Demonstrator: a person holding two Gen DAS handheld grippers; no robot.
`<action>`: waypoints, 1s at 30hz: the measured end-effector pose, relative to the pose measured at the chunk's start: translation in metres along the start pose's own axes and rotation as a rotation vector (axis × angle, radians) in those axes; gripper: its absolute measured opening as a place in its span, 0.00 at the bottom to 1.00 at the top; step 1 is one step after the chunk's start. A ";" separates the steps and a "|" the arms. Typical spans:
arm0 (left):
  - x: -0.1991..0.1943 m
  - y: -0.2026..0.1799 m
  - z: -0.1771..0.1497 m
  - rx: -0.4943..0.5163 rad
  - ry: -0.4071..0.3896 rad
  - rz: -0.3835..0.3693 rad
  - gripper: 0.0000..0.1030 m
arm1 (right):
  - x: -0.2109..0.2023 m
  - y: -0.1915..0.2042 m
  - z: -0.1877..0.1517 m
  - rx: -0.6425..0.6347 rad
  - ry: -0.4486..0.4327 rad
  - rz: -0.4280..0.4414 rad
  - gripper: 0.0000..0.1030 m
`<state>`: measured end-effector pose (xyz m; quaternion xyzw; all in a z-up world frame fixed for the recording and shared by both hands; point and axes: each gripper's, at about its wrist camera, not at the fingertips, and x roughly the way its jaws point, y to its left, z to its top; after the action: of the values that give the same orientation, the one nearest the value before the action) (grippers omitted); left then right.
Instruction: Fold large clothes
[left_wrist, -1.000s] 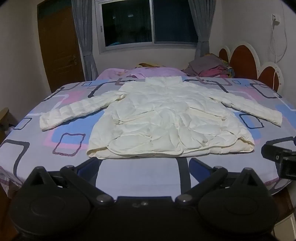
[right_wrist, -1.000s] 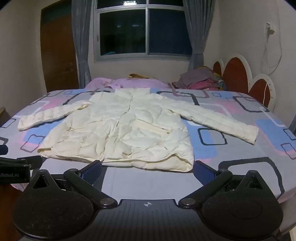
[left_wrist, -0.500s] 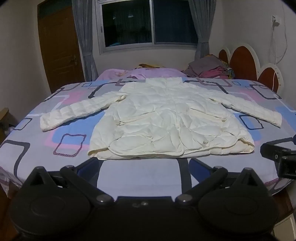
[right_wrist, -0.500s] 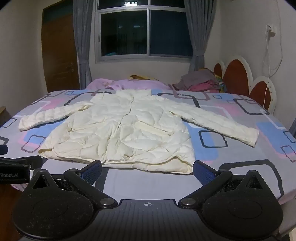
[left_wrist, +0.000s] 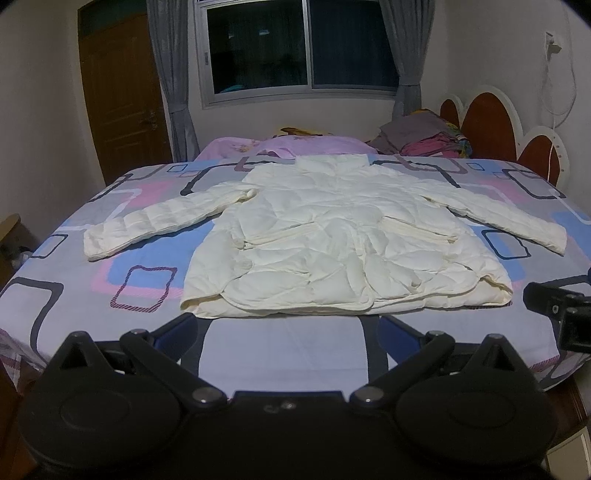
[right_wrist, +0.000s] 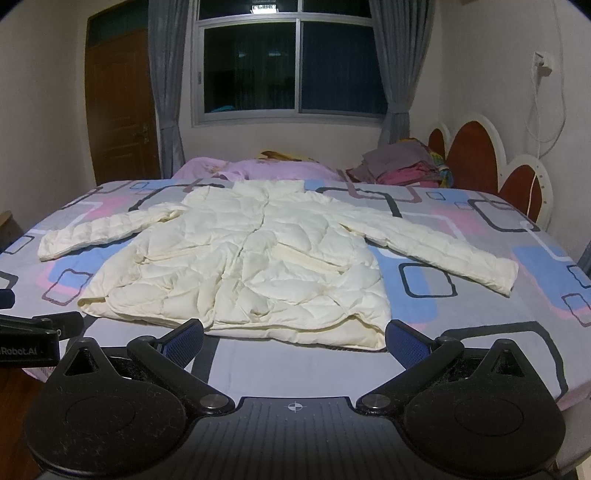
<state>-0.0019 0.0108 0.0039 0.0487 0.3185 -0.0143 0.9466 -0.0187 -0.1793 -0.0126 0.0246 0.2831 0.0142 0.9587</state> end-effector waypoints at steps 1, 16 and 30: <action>0.001 0.001 0.000 -0.002 0.001 0.000 1.00 | 0.000 0.001 0.000 -0.002 0.000 0.001 1.00; 0.002 0.002 -0.001 -0.003 0.001 0.001 1.00 | -0.001 0.001 -0.001 0.000 -0.001 0.001 1.00; 0.002 0.001 -0.001 -0.004 -0.003 0.002 1.00 | -0.002 0.001 -0.001 0.000 -0.003 -0.001 1.00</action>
<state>-0.0013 0.0120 0.0021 0.0470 0.3172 -0.0127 0.9471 -0.0208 -0.1786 -0.0120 0.0244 0.2814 0.0139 0.9592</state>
